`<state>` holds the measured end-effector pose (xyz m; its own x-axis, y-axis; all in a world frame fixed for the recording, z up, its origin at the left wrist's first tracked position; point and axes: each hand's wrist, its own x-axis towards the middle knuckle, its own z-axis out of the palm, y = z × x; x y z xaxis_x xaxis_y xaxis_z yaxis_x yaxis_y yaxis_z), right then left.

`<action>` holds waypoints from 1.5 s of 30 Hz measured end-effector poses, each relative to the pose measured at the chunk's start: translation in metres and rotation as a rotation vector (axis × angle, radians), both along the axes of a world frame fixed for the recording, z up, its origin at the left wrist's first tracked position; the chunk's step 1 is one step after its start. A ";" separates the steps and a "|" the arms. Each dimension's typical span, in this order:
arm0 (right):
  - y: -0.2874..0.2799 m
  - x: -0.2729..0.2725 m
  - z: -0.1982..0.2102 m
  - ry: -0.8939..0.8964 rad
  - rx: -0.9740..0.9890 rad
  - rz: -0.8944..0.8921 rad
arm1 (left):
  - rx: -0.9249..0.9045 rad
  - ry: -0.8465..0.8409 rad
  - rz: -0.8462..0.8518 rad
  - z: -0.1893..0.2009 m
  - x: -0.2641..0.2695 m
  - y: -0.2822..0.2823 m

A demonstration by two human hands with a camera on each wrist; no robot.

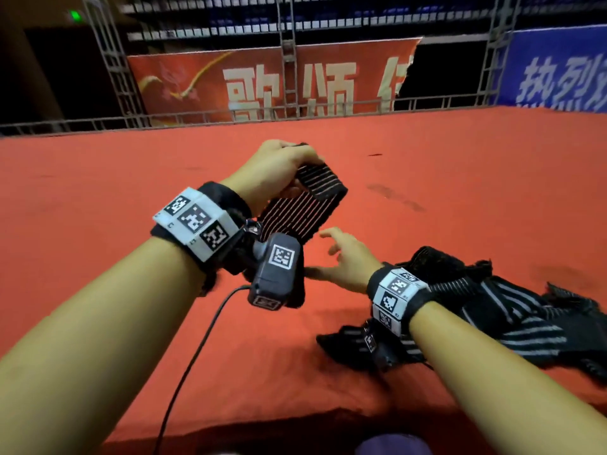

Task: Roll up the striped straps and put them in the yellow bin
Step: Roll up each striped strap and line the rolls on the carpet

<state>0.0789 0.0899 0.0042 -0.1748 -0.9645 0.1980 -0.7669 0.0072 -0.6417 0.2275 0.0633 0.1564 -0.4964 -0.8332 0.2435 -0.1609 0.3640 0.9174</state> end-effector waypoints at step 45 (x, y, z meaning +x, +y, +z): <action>0.049 0.035 0.104 -0.325 -0.413 0.186 | 0.039 -0.258 0.412 -0.081 0.126 -0.037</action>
